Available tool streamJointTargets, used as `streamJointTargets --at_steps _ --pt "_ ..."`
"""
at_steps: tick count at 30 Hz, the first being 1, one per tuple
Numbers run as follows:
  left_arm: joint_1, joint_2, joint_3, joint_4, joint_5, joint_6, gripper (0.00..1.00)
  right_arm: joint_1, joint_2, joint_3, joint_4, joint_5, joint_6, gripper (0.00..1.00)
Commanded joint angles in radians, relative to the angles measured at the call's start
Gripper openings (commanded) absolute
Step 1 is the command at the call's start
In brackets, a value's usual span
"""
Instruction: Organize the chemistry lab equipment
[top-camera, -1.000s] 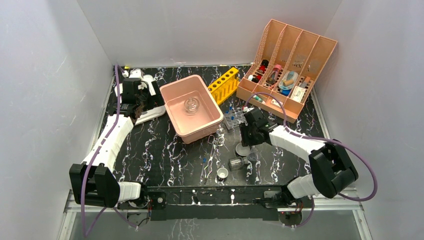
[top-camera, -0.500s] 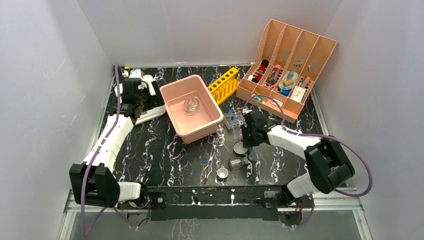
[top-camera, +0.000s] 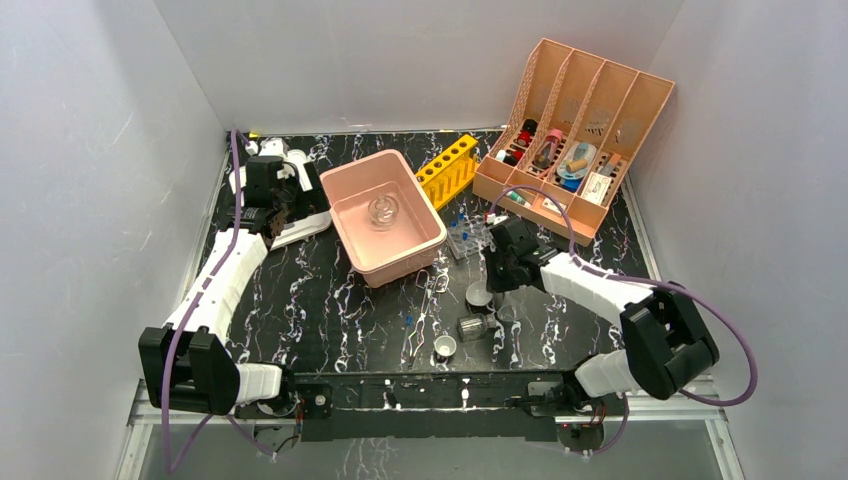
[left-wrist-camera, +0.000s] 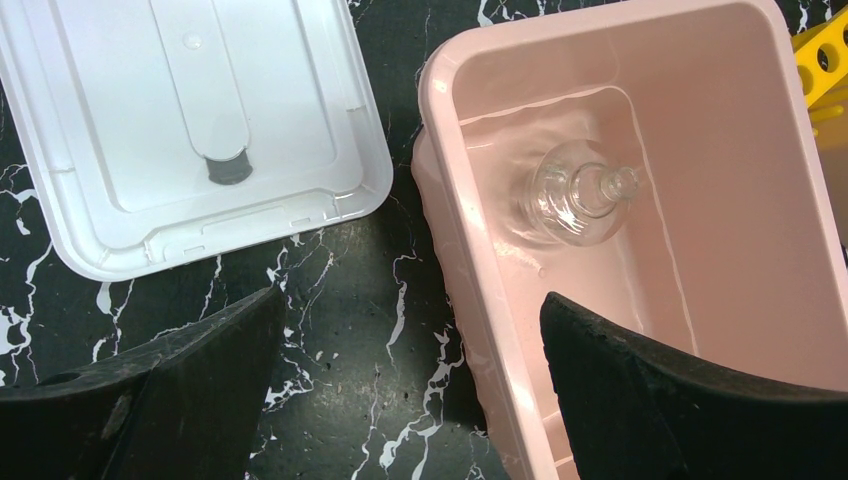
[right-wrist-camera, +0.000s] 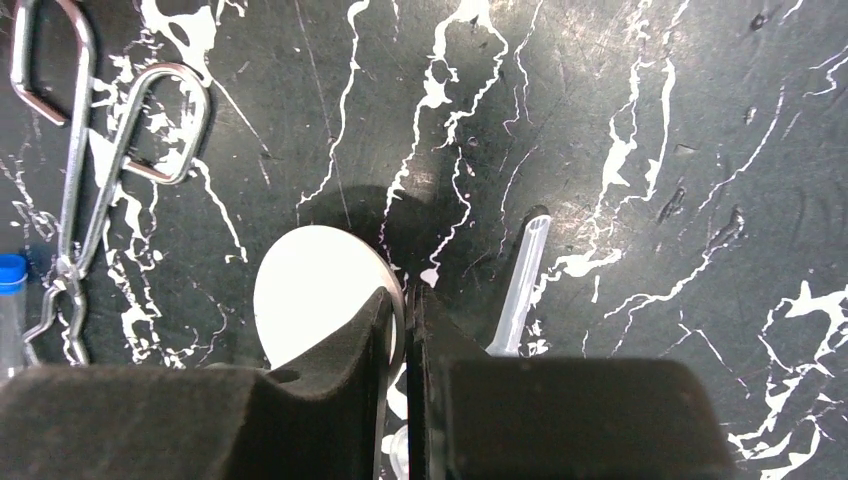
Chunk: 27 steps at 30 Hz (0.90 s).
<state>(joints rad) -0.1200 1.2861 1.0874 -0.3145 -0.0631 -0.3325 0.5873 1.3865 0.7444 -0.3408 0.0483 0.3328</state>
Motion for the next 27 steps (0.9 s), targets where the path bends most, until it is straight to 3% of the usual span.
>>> streamJointTargets --at_steps 1,7,16,21,27 --pt "-0.003 -0.007 0.022 0.0 -0.004 0.007 0.98 0.0 -0.07 0.079 -0.028 -0.017 -0.029 0.02" --pt "-0.003 -0.008 0.022 0.0 -0.007 0.008 0.98 0.0 -0.12 0.169 -0.107 -0.054 -0.051 0.01" --pt "-0.003 -0.002 0.022 0.0 -0.008 0.009 0.98 0.0 -0.152 0.377 -0.085 -0.278 -0.062 0.0" --pt "-0.002 -0.002 0.021 0.0 -0.013 0.01 0.98 0.016 0.077 0.616 0.004 -0.367 -0.081 0.0" --pt "-0.004 0.0 0.019 -0.001 -0.027 0.015 0.98 0.105 0.597 1.047 -0.024 -0.408 -0.155 0.0"
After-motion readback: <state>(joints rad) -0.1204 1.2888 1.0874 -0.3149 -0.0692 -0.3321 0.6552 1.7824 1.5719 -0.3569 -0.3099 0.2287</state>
